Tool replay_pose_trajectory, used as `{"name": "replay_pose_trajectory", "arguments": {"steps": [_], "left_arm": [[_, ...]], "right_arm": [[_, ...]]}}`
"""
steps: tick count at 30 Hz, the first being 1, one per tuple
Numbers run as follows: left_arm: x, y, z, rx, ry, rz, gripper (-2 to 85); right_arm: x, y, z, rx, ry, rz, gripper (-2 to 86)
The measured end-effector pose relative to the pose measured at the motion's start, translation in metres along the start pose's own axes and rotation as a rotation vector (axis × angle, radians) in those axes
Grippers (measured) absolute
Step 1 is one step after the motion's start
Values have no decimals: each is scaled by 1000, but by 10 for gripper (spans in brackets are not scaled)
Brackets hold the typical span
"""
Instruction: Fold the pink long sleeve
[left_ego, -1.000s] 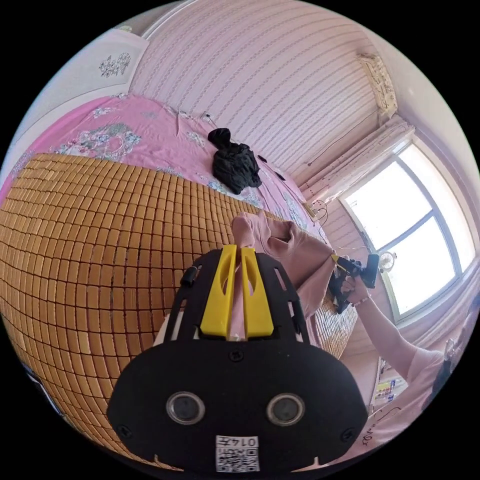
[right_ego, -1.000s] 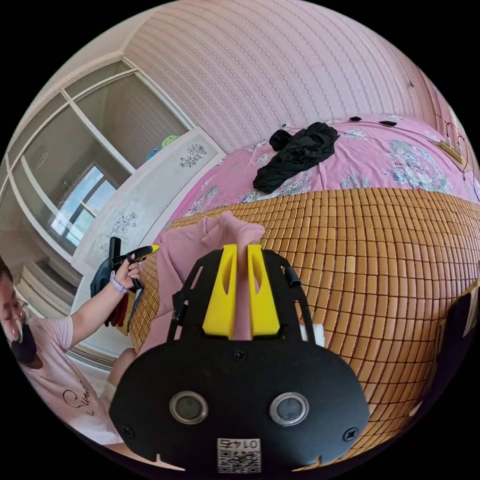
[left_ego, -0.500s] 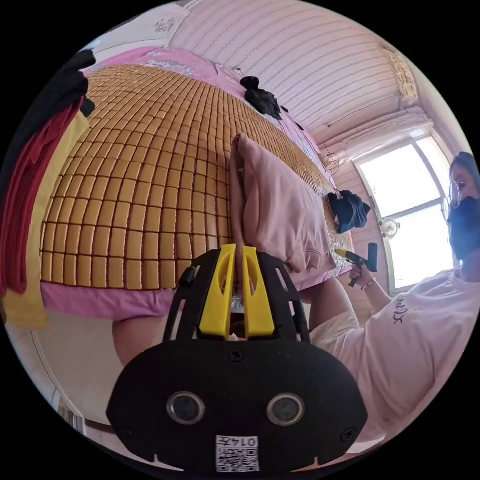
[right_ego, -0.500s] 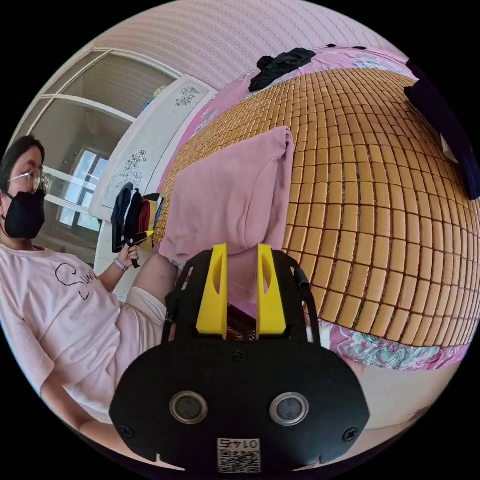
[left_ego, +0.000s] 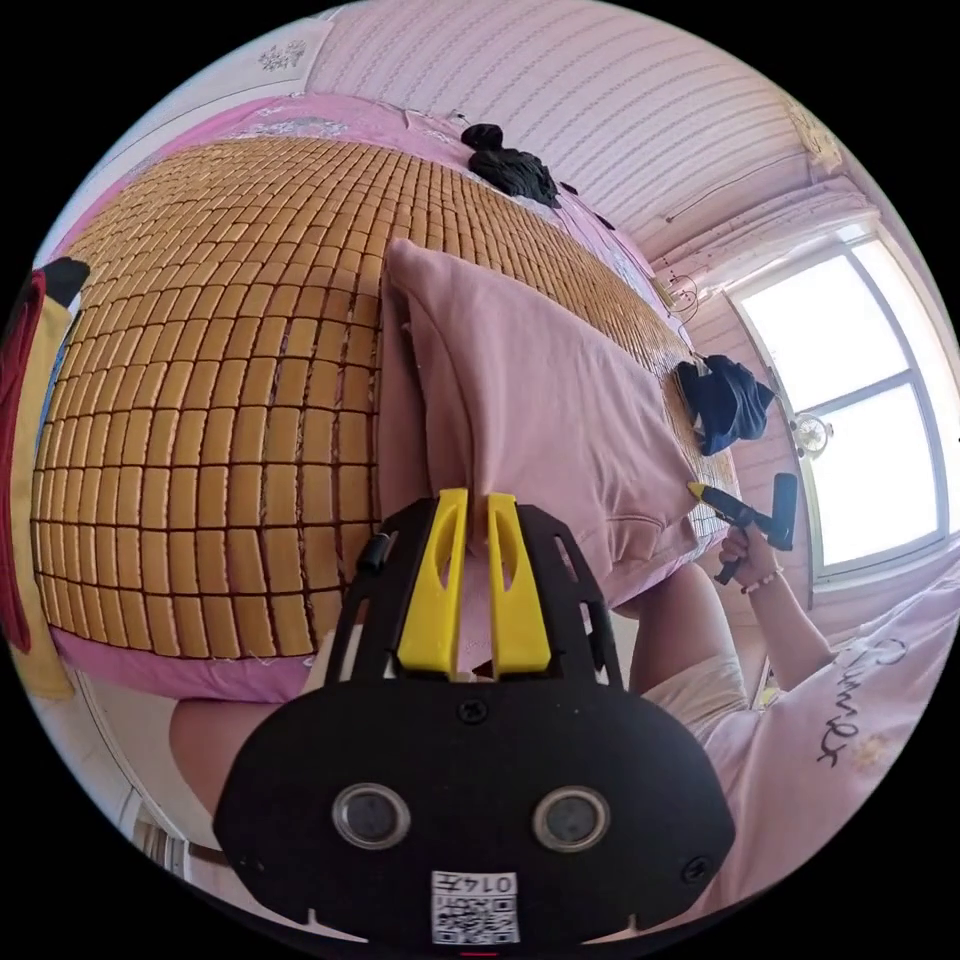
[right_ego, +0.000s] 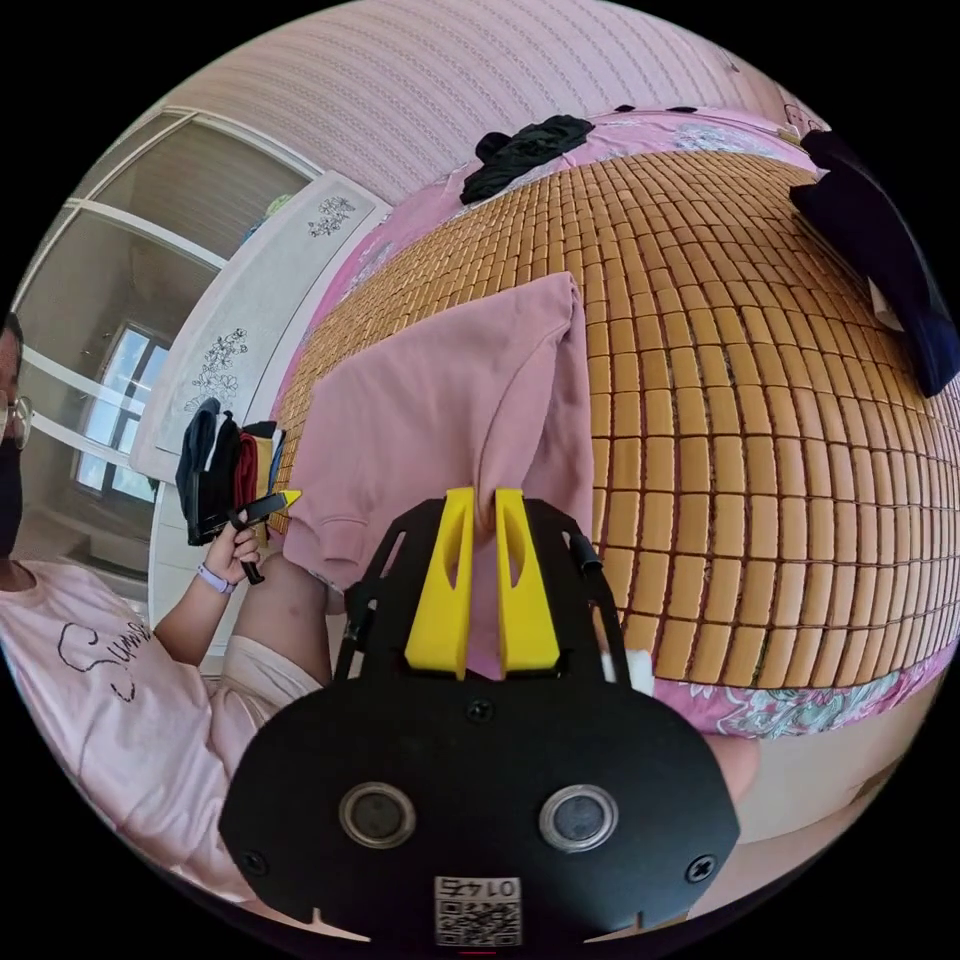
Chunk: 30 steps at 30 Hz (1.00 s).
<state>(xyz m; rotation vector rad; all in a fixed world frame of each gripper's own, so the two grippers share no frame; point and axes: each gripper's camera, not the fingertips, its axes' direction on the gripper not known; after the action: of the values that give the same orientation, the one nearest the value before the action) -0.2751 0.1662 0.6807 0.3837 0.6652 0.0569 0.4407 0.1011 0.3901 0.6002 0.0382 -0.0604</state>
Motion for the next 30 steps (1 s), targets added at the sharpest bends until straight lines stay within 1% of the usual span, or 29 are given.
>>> {"name": "replay_pose_trajectory", "arguments": {"steps": [3,5,7,9,11,13,15,16,17,18,20,21,22,23,24,26,28,29,30], "left_arm": [[12,3,-23,25,62,46,37],[15,8,-31,10,125,42,36],[13,13,-21,-45,152,23,37],[9,21,3,-121,126,3,39],[5,33,39,-180,39,-11,45],[5,38,45,-153,67,-27,55],[9,43,41,-145,54,-28,71],[16,47,34,-126,-1,0,73],[25,52,24,-97,-95,56,71],[31,53,20,-81,-145,89,69],[62,60,12,-12,-264,258,62],[71,61,13,3,-273,301,58],[91,63,21,25,-266,380,50],[112,65,35,38,-233,452,38],[123,67,44,41,-211,479,32],[162,75,90,-9,-112,574,7],[184,84,123,-45,-92,612,-4],[196,91,141,-67,-96,642,-7],[200,94,150,-76,-103,659,-8]], "right_arm": [[-6,-8,-23,33,-106,18,28],[-12,-13,-24,2,-93,12,27],[-14,-18,-3,-127,-58,26,29],[-11,-19,22,-187,-39,60,33],[-14,-19,48,-231,26,61,41],[-31,-19,61,-220,85,24,54],[-45,-20,59,-222,125,0,59],[-52,-22,56,-238,155,-1,58],[-56,-24,54,-245,166,-1,51],[-69,-29,50,-247,191,-32,37],[-101,-39,49,-200,291,-149,21],[-128,-49,57,-174,323,-250,13],[-156,-62,71,-161,313,-346,7],[-170,-69,80,-153,303,-389,6],[-198,-83,101,-135,288,-469,3],[-237,-103,137,-138,288,-583,0],[-280,-128,191,-214,329,-712,-2],[-288,-134,204,-236,348,-736,-3],[-298,-142,234,-308,396,-776,-3]]}}
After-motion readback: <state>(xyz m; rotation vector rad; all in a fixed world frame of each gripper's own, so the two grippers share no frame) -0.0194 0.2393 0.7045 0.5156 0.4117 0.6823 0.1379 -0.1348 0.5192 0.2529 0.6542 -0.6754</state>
